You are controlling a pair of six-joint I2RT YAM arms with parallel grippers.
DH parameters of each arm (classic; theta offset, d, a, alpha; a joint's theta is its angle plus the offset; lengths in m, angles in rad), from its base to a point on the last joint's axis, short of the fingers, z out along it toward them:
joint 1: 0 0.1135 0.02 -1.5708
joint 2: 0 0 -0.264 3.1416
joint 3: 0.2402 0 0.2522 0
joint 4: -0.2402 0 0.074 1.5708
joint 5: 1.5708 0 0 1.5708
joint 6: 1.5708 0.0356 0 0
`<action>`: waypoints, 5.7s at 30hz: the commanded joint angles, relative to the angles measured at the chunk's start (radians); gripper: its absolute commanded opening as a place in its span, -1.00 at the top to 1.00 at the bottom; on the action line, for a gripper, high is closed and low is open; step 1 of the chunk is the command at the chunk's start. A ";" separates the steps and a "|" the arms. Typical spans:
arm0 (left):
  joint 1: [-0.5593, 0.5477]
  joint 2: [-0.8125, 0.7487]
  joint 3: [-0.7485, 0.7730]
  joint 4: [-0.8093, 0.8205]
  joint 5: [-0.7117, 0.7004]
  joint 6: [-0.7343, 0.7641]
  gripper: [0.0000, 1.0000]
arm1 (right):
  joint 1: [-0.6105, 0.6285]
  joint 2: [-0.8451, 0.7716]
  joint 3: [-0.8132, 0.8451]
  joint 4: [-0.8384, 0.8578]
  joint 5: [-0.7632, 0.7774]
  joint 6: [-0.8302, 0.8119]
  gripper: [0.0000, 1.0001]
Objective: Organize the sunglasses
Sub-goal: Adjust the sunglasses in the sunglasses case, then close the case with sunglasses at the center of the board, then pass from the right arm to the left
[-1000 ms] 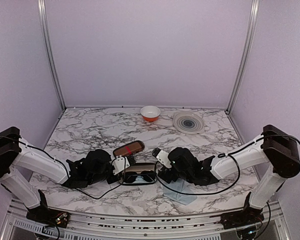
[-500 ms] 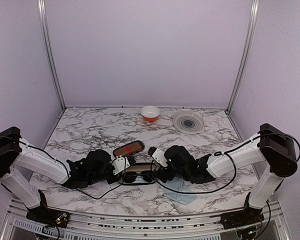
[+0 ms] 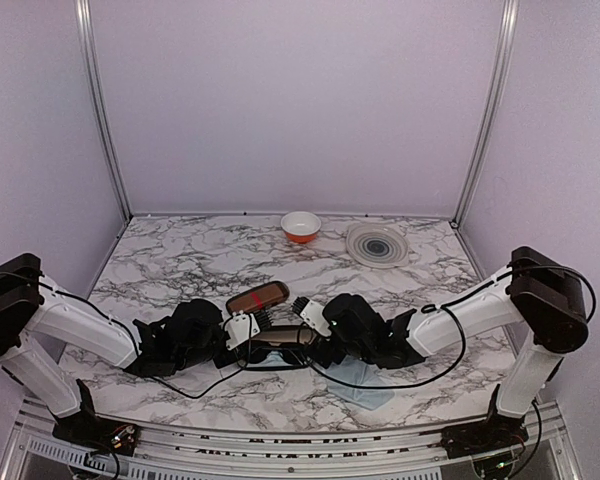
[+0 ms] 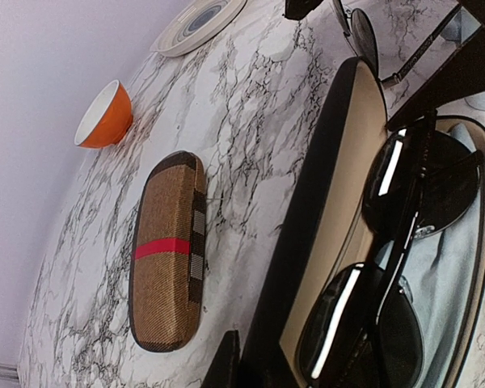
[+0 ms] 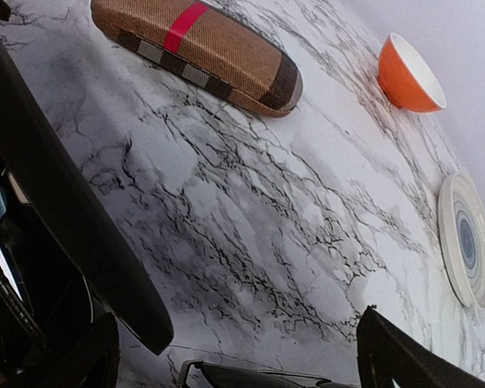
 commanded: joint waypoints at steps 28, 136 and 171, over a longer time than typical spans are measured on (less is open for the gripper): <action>-0.007 0.004 -0.020 -0.005 -0.006 0.009 1.00 | 0.025 -0.230 -0.009 -0.101 -0.504 -0.581 -1.00; -0.001 0.015 0.009 -0.064 0.194 0.104 -0.43 | 0.047 -0.030 -0.008 0.109 -0.341 -0.723 0.28; 0.017 -0.128 0.048 -0.619 -0.683 -0.419 0.65 | 0.048 -0.211 -0.084 0.237 -0.208 -0.528 -0.71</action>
